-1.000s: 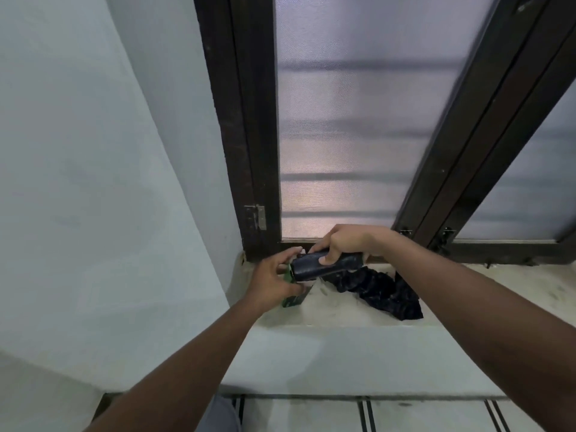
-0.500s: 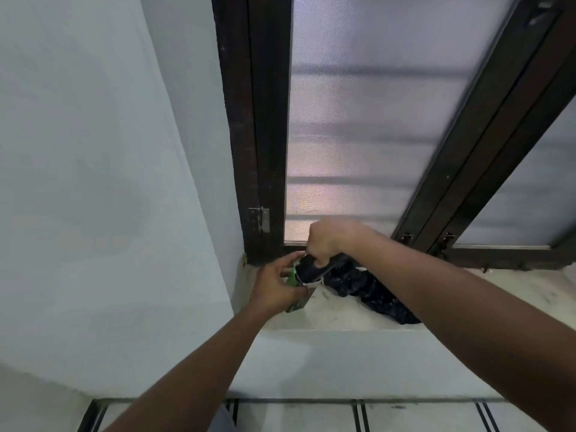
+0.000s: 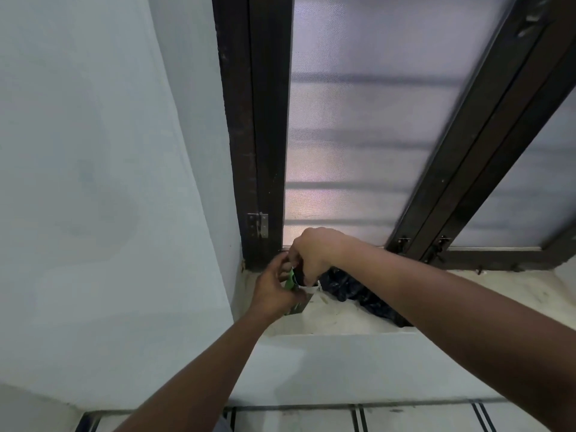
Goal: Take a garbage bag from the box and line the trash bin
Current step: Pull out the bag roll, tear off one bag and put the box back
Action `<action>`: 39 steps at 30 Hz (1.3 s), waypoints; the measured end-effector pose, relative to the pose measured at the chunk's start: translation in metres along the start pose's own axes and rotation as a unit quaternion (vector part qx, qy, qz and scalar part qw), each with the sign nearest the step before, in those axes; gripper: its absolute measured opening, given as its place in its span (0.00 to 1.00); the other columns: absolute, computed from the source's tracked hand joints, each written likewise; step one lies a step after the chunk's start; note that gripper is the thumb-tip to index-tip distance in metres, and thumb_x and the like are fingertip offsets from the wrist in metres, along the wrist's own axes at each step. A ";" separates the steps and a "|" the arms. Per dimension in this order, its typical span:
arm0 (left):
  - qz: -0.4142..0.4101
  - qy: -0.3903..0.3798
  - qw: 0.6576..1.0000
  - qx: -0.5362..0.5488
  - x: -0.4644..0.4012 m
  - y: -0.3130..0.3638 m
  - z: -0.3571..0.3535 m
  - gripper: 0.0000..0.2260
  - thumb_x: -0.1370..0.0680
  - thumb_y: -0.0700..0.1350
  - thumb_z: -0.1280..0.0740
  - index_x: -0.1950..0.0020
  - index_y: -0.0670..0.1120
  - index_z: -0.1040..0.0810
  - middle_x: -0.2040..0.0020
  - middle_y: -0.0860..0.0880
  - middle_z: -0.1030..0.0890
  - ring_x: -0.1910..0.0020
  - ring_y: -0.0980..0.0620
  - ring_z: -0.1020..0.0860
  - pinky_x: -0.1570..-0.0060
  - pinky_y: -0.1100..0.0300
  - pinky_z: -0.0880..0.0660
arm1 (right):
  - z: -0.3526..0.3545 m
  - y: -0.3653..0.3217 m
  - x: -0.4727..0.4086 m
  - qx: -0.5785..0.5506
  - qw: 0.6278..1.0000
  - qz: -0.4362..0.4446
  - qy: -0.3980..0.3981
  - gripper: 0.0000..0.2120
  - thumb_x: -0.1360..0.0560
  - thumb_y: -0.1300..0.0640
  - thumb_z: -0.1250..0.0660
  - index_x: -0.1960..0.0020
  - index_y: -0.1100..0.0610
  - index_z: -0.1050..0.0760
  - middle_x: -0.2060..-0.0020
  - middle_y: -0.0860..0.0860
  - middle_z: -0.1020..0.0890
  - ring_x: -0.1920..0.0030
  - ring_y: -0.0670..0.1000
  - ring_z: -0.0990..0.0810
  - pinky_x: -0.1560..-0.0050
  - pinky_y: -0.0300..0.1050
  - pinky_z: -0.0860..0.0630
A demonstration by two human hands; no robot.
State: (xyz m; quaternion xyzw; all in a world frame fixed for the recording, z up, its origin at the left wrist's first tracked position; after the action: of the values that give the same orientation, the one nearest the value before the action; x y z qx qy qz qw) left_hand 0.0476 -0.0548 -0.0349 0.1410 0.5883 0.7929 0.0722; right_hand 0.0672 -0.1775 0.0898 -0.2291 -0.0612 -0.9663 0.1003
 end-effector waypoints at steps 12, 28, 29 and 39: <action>0.006 -0.001 0.999 0.035 -0.003 -0.008 0.006 0.34 0.35 0.36 0.18 0.36 0.58 0.26 0.39 0.56 0.19 0.38 0.54 0.21 0.45 0.56 0.20 | 0.007 0.008 0.009 -0.097 0.984 -0.062 0.134 0.19 0.40 0.46 0.16 0.51 0.50 0.13 0.54 0.50 0.14 0.54 0.51 0.17 0.52 0.48 0.16; 0.011 -0.004 1.000 0.018 -0.006 -0.014 0.012 0.33 0.33 0.34 0.20 0.36 0.59 0.25 0.35 0.54 0.21 0.33 0.49 0.24 0.37 0.50 0.21 | -0.049 0.002 -0.004 -0.178 0.945 -0.181 0.208 0.19 0.37 0.46 0.16 0.54 0.53 0.18 0.56 0.51 0.18 0.57 0.54 0.19 0.59 0.46 0.22; 0.007 -0.012 1.000 0.008 -0.005 -0.013 0.013 0.33 0.33 0.34 0.20 0.36 0.58 0.25 0.34 0.54 0.22 0.32 0.49 0.25 0.37 0.52 0.21 | -0.050 0.004 -0.005 -0.194 0.938 -0.192 0.214 0.21 0.38 0.44 0.16 0.53 0.53 0.20 0.55 0.51 0.19 0.57 0.53 0.21 0.60 0.45 0.24; -0.064 0.027 0.997 0.022 0.003 -0.015 0.010 0.14 0.25 0.46 0.22 0.41 0.55 0.18 0.40 0.56 0.17 0.38 0.55 0.20 0.44 0.66 0.24 | -0.073 0.031 -0.007 -0.566 0.809 -0.139 0.078 0.20 0.30 0.50 0.20 0.41 0.49 0.19 0.45 0.48 0.18 0.43 0.48 0.20 0.48 0.45 0.21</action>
State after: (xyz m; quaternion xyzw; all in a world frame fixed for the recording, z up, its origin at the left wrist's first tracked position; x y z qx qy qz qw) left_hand 0.0473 -0.0401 -0.0461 0.0833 0.6150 0.7772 0.1036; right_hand 0.0486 -0.2183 0.0240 -0.1583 0.4729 -0.8483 -0.1780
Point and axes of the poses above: each hand's wrist, its own x-axis away from the middle knuckle, its own z-axis out of the back of the hand, y = z × x, the point moved 1 cm from there along -x, towards the middle knuckle
